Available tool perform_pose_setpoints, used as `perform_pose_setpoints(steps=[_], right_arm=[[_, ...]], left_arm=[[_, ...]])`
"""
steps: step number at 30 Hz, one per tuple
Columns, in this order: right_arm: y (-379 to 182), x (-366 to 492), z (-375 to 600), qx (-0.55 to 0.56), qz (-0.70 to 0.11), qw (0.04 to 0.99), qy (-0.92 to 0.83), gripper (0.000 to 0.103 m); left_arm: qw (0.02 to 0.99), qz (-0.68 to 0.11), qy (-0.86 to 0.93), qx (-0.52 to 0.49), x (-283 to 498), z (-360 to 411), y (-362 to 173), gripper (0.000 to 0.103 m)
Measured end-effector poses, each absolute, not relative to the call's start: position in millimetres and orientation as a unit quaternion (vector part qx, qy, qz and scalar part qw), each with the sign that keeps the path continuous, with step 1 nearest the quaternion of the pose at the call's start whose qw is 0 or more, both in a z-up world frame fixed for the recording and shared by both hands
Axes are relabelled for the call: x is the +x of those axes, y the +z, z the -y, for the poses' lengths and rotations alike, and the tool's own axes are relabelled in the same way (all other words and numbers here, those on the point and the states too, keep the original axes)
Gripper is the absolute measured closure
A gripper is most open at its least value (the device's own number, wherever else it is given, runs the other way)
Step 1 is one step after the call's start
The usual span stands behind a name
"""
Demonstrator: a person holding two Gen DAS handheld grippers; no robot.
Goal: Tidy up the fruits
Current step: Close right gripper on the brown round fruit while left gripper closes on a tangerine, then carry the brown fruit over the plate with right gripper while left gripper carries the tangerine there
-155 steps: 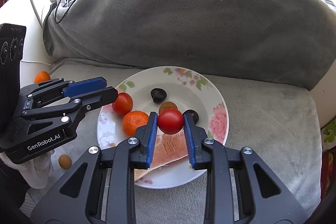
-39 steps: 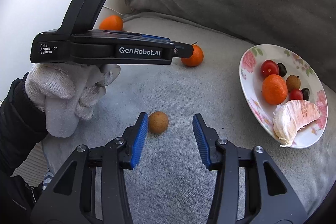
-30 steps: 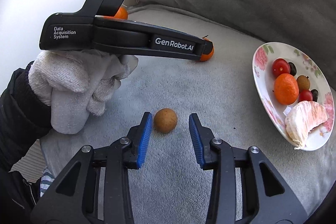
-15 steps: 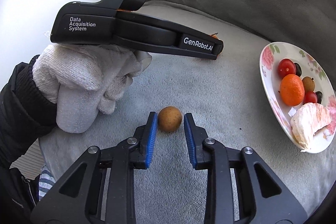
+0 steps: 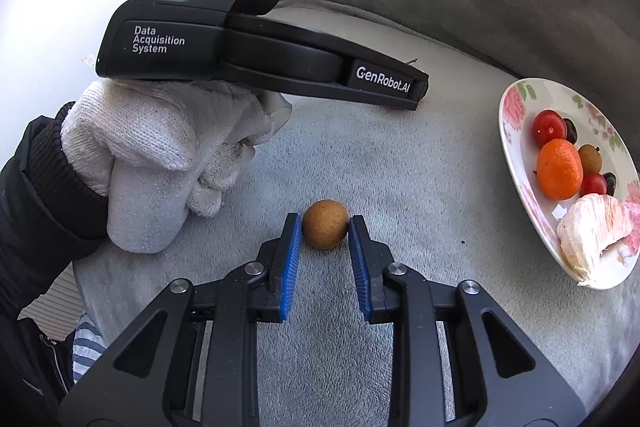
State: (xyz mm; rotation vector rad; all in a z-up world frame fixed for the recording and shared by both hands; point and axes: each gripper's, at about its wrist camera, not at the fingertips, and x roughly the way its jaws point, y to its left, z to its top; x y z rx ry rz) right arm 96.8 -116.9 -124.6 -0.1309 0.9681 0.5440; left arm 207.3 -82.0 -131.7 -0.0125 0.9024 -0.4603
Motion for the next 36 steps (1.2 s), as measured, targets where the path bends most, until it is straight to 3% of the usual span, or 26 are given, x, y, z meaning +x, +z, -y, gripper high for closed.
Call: perform_pose_setpoints(steps=[36], right_arm=[[-72, 77, 213, -0.002, -0.394, 0.900, 0.186, 0.080]], left_arm=[[0.887, -0.387, -0.252, -0.019, 177, 93, -92, 0.069]])
